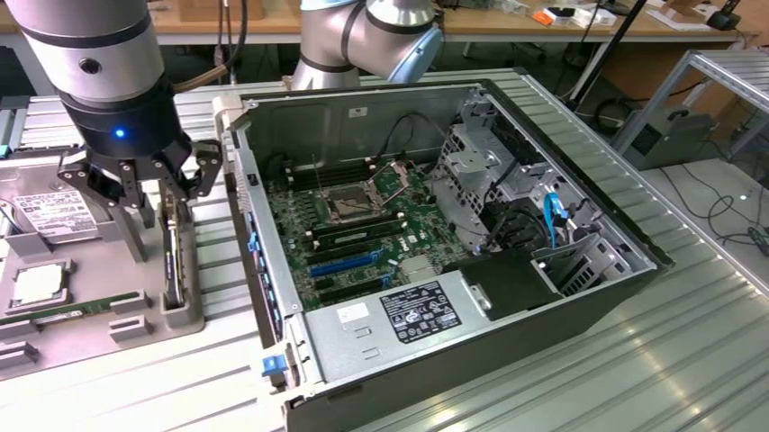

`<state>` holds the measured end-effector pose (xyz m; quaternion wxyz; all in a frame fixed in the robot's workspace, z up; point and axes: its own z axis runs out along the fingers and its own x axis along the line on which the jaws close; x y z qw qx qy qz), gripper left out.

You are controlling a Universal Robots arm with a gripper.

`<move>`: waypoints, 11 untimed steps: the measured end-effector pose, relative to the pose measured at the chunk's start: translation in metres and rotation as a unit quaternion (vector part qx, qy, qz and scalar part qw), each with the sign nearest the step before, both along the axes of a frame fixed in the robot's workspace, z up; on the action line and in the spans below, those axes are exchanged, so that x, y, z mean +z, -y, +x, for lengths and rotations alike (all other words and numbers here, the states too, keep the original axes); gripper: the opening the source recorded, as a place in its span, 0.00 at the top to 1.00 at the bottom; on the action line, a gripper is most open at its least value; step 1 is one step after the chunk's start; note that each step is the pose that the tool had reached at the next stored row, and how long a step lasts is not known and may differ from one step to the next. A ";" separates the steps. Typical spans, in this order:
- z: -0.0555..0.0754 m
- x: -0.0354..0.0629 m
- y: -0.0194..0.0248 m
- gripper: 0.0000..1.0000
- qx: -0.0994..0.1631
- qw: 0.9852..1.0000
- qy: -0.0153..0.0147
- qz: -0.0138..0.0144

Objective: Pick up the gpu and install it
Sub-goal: 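Pick up the gpu and move the gpu toward the slot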

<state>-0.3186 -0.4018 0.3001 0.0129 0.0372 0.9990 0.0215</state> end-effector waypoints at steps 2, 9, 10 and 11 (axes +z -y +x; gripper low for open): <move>-0.001 -0.0022 0.0001 0.56 0.000 1.000 0.000 0.000; -0.002 -0.0103 0.0009 0.56 0.001 1.000 0.000 0.000; -0.003 -0.0122 0.0011 0.56 0.001 1.000 0.000 0.000; -0.003 -0.0138 0.0013 0.56 0.002 1.000 0.000 0.000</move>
